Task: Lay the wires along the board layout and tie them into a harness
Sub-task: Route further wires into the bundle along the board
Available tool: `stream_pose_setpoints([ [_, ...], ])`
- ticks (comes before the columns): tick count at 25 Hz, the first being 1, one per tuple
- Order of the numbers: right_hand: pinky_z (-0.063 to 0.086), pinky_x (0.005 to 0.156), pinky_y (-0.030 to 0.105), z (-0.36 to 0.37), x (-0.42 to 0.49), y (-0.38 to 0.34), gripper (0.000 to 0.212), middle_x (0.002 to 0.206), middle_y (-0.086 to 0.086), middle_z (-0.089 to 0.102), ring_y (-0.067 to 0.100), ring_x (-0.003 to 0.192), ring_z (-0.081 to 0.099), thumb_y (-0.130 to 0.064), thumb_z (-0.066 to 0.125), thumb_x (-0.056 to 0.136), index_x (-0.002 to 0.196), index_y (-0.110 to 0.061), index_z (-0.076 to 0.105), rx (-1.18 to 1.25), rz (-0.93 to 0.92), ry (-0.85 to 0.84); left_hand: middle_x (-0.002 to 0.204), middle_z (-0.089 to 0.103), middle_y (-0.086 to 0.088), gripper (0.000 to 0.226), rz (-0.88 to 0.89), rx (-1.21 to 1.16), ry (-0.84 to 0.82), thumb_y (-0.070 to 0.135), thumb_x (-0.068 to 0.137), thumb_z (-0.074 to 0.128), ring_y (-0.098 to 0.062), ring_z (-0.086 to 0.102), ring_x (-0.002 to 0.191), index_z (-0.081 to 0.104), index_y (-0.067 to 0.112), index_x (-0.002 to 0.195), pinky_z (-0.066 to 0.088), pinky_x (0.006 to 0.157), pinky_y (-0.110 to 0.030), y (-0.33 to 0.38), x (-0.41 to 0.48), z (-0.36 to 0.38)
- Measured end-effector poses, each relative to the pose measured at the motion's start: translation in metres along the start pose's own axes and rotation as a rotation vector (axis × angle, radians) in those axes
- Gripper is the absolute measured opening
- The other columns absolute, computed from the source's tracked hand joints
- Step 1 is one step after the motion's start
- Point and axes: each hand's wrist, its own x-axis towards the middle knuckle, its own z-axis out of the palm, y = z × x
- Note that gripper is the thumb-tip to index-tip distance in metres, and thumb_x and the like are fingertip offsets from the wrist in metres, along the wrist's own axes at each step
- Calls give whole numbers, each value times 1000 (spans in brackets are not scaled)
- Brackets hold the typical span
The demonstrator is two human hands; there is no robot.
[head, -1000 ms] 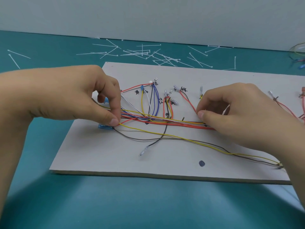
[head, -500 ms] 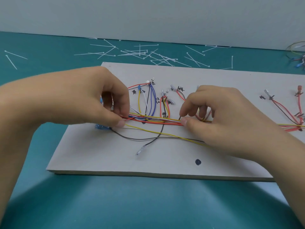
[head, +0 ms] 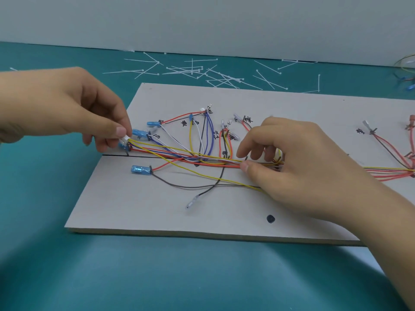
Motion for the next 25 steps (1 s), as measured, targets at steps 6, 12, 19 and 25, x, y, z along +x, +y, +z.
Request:
stream_pose_setpoints([
  [6,44,75,24,5,-1,-3,6,84,-15,56,3,84,56,-28,71,87,91,-32,72,-4,-18,2,84,79,-18,51,-94,-148,-88,55,53,92,-36,78,73,79,19,86,59,55,-28,-15,9,-1],
  [12,45,76,25,5,-1,-3,9,83,-15,57,3,84,56,-26,69,86,92,-32,72,-2,-18,-7,87,79,-18,71,-113,-176,-122,62,41,99,-37,78,78,78,19,94,62,62,-33,-23,11,-3],
  [19,46,76,29,4,-1,-5,11,82,-14,57,4,84,56,-24,68,88,93,-33,72,-2,-16,-14,86,77,-25,75,-204,-218,-137,49,30,106,-33,78,75,80,15,92,62,63,-33,-25,15,-1],
  [25,43,76,25,4,-2,-6,10,82,-14,57,4,84,55,-25,69,88,93,-33,71,0,-9,-20,78,77,-22,74,-197,-158,-58,54,25,104,-28,77,66,82,11,81,60,58,-27,-16,13,0],
])
